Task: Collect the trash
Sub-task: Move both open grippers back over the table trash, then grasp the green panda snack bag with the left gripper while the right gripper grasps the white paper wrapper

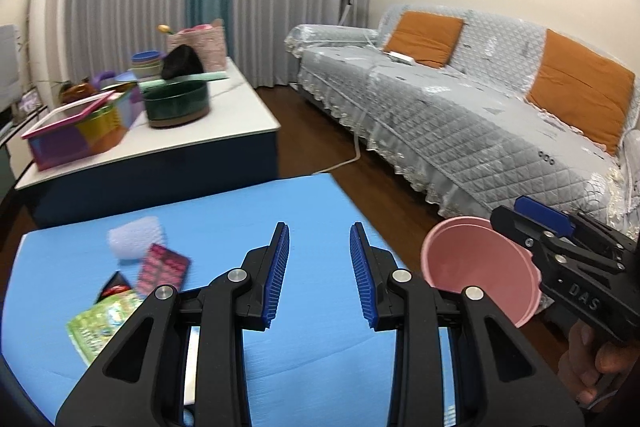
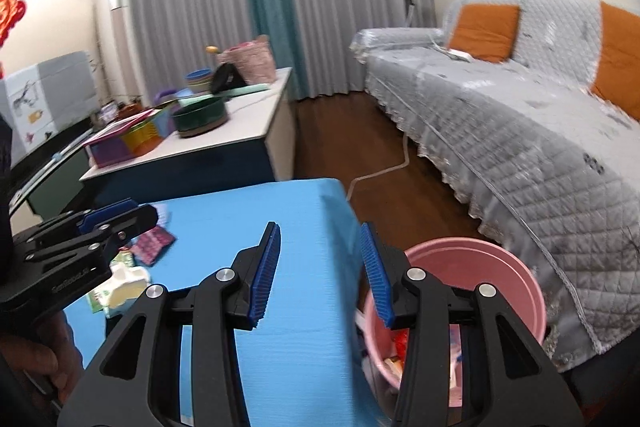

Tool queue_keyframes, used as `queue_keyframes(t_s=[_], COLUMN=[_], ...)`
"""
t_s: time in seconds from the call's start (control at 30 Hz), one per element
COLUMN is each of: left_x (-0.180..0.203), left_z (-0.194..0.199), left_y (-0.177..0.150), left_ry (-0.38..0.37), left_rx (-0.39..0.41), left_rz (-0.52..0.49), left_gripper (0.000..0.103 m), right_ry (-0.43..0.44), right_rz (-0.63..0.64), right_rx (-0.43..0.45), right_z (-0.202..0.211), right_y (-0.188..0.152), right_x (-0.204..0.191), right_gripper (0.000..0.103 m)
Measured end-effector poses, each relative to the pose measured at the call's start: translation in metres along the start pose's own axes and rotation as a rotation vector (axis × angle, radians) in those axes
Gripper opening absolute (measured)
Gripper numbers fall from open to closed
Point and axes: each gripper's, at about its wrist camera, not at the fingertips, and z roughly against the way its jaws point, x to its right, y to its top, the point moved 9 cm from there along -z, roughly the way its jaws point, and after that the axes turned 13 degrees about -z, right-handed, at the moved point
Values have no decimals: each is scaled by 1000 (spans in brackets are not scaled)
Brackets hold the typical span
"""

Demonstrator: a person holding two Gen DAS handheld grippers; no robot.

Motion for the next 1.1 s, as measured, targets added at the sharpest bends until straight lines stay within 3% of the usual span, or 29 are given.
queue_keyframes(t_s=[0.37,0.77,1.03,1.1], left_x=[-93,-184,-220,-223], left_z=[37,72,62,54], left_y=[-37,-98,-144,-155], left_ry=[140,283,307,291], left_rx=[-18,-75,-121,-143], left_rz=[80,176,263,283], left_gripper=[32,32,34,39], right_ry=[129,227,215,207], right_rz=[47,103,140,158], right_rx=[-79,-213,-328,-349], right_z=[-17,-43,-66,-71], right_y=[-30,-77,-114,-121], right_x=[-77,-151,-172,-176], right_gripper=[43,43,49,50])
